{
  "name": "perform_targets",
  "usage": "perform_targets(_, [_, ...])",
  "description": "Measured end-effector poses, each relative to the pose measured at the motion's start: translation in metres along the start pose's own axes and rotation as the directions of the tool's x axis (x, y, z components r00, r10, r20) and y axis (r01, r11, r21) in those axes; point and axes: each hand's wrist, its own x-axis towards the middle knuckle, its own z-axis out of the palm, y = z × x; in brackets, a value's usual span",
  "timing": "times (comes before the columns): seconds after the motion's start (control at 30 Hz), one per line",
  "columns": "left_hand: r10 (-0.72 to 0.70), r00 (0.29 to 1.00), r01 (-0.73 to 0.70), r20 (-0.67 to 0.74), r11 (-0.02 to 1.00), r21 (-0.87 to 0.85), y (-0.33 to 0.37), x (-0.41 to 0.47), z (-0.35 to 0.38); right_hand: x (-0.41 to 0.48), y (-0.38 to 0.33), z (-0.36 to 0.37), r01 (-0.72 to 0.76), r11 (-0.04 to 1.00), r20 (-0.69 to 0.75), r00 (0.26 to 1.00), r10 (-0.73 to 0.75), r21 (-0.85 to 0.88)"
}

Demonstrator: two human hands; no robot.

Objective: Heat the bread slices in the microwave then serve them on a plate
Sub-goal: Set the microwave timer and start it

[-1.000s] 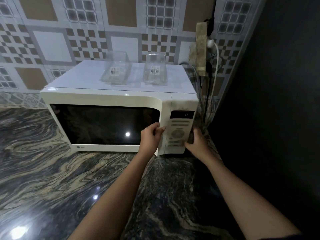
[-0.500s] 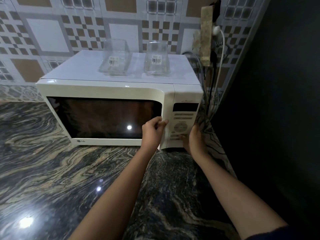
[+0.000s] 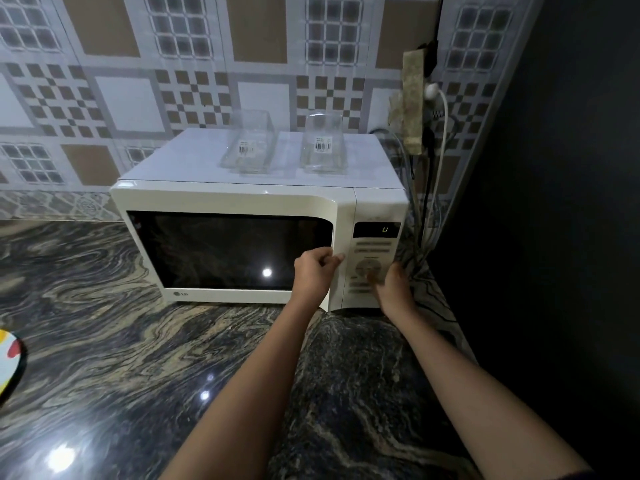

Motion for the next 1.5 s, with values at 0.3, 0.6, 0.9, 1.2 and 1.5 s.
perform_targets(0.3, [0.017,1.000,-0.017,0.000,1.000,-0.021,-0.007,0.002,0.003,0.008,-0.005,-0.011,-0.064,0.998,0.075,0.995,0.066,-0.024])
perform_targets(0.6, [-0.081,0.997,0.072,0.019,0.954,0.292,-0.019,-0.030,0.000,-0.016,-0.006,-0.015,-0.102,0.993,0.131,0.986,0.108,-0.052])
perform_targets(0.9, [-0.248,0.964,0.141,0.096,0.784,0.605,-0.106,-0.121,-0.014,-0.074,0.069,0.011,0.009,0.941,0.351,0.929,0.118,-0.339])
perform_targets(1.2, [-0.210,0.969,0.020,0.128,0.587,0.809,-0.125,-0.138,-0.012,-0.092,0.109,0.031,0.259,0.760,0.259,0.958,-0.123,-0.596])
perform_targets(1.5, [-0.187,0.976,0.017,0.114,0.584,0.812,-0.123,-0.140,-0.011,-0.089,0.115,0.034,0.251,0.758,0.230,0.964,-0.136,-0.602])
